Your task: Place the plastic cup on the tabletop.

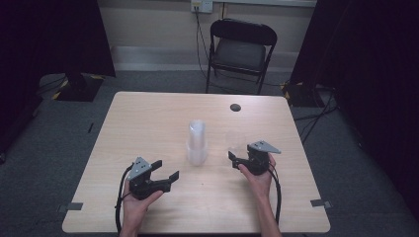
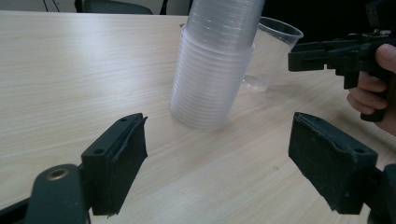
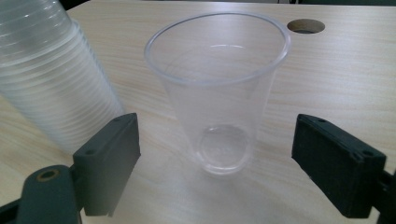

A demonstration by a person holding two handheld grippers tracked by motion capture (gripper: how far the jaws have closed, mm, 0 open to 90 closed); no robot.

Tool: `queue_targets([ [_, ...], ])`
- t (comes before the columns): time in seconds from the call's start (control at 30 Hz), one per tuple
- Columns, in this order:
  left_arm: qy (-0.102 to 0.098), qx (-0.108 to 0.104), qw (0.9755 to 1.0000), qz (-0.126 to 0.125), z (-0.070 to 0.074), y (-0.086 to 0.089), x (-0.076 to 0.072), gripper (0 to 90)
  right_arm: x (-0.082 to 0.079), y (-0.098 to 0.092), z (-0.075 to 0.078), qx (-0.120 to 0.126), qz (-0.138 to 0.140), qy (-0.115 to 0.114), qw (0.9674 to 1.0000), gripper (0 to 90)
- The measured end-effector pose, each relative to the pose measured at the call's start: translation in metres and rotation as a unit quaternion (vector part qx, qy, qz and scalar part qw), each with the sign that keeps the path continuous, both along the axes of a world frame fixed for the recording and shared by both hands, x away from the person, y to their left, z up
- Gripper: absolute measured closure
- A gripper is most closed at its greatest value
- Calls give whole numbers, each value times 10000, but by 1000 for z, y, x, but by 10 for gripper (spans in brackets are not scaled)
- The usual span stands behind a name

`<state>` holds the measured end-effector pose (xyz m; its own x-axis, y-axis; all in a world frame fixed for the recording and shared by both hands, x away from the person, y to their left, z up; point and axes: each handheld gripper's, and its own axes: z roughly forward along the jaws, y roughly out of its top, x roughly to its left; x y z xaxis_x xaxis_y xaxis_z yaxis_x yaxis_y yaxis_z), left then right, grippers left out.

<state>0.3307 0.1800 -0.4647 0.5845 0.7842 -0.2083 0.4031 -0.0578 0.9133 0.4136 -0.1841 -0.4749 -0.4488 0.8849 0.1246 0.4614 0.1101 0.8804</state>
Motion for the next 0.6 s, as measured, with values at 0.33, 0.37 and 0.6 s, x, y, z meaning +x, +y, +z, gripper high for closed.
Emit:
queue_targets([
  [0.33,35,-5,10000,27,-2,2,-1,192,-22,-7,0,97,-85,-24,9999,166],
  [0.37,39,-4,10000,26,-3,3,-1,192,-25,-7,0,131,-92,-43,9999,169],
  [0.6,26,-20,10000,72,-4,5,-1,193,-44,-9,1,139,-100,-83,9998,173],
])
